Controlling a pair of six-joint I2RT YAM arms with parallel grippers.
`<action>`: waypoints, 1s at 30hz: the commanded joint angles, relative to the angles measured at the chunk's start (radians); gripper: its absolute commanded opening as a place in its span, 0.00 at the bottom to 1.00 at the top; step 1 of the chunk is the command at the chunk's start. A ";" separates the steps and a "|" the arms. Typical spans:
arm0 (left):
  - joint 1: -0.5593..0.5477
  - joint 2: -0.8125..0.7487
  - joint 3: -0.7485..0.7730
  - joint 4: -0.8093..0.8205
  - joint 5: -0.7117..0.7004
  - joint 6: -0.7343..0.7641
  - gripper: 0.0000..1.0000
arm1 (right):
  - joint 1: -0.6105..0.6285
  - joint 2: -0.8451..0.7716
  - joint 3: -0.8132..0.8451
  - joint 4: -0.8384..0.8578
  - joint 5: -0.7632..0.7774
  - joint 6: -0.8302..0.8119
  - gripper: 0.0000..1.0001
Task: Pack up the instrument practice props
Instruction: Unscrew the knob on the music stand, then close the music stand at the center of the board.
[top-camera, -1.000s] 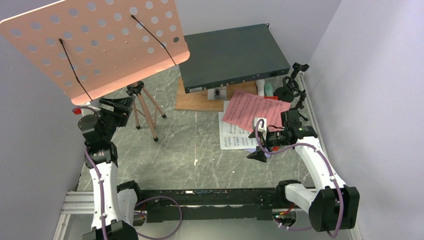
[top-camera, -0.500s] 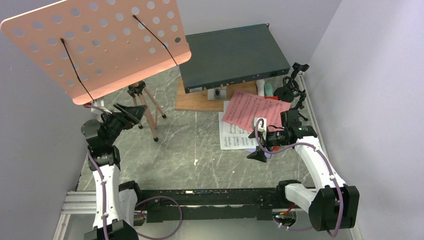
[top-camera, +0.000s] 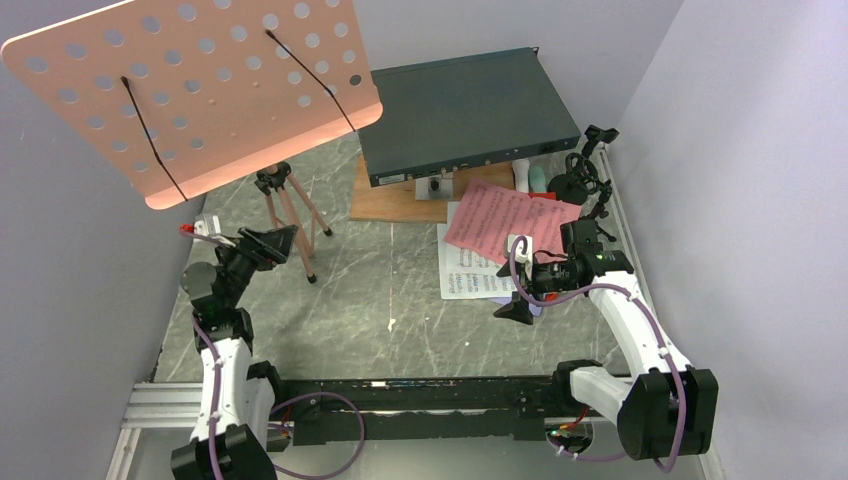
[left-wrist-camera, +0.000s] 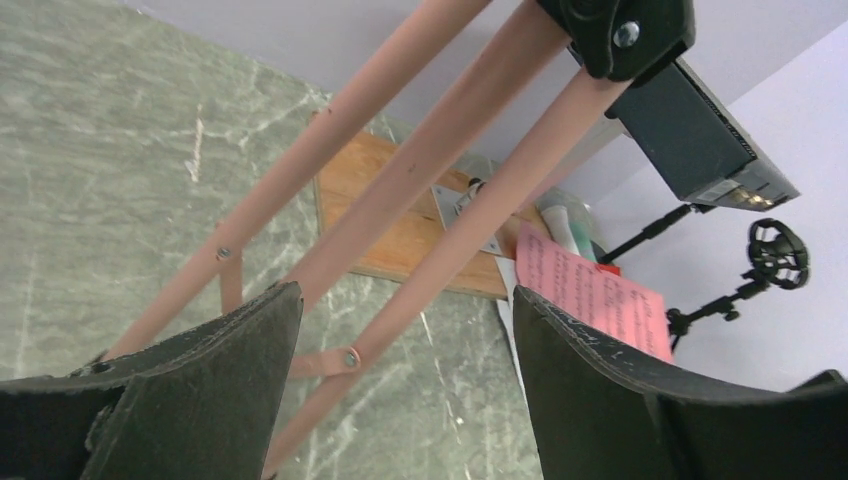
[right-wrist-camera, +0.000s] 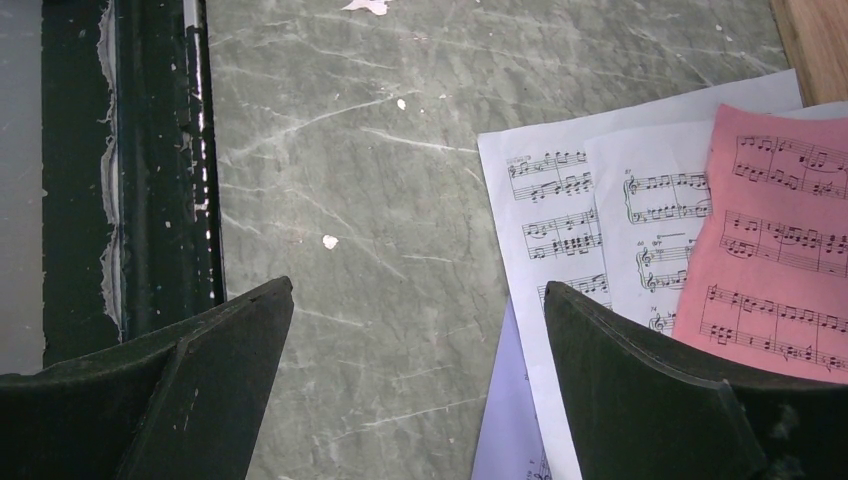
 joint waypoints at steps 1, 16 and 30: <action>-0.008 0.053 0.029 0.157 -0.038 0.075 0.81 | 0.001 0.000 0.002 -0.005 -0.027 -0.030 1.00; -0.139 0.176 0.068 0.234 -0.221 0.195 0.70 | 0.004 0.000 0.002 -0.005 -0.027 -0.027 1.00; -0.329 0.303 0.145 0.183 -0.550 0.439 0.62 | 0.004 0.000 0.001 -0.003 -0.021 -0.025 1.00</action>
